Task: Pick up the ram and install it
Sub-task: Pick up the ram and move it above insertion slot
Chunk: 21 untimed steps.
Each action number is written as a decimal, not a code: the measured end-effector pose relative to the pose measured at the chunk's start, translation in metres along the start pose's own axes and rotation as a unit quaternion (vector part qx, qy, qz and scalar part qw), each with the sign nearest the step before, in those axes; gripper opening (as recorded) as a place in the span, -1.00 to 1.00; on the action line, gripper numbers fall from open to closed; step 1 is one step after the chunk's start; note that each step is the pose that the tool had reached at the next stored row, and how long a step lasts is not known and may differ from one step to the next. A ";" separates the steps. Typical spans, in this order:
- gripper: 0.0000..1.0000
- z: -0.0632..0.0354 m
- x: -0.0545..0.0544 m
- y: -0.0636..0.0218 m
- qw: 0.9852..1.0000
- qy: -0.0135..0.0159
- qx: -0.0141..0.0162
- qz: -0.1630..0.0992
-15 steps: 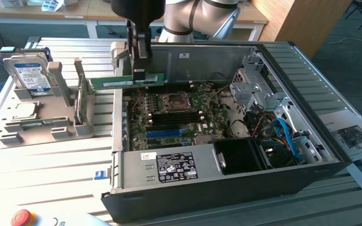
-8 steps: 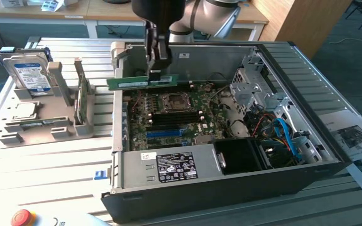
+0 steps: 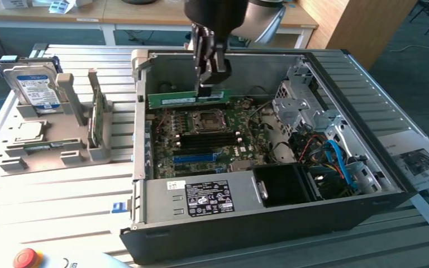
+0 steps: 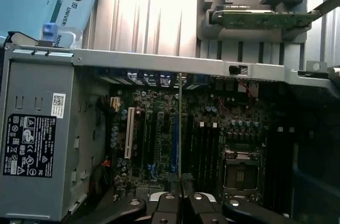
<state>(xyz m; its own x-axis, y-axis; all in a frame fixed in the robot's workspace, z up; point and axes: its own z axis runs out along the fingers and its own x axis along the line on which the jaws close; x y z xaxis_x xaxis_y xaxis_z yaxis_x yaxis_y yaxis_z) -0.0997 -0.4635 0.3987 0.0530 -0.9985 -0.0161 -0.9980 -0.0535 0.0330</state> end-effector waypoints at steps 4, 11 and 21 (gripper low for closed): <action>-0.76 -0.0006 0.002 -0.0159 1.000 0.000 0.000 0.000; -0.76 -0.0015 0.006 -0.0418 1.000 0.000 0.000 0.000; -0.76 -0.0016 0.007 -0.0471 1.000 0.000 0.000 0.002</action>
<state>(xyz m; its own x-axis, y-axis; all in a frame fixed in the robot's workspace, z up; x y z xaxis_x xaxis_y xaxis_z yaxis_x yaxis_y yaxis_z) -0.0522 -0.4679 0.3986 0.0494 -0.9986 -0.0161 -0.9982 -0.0499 0.0330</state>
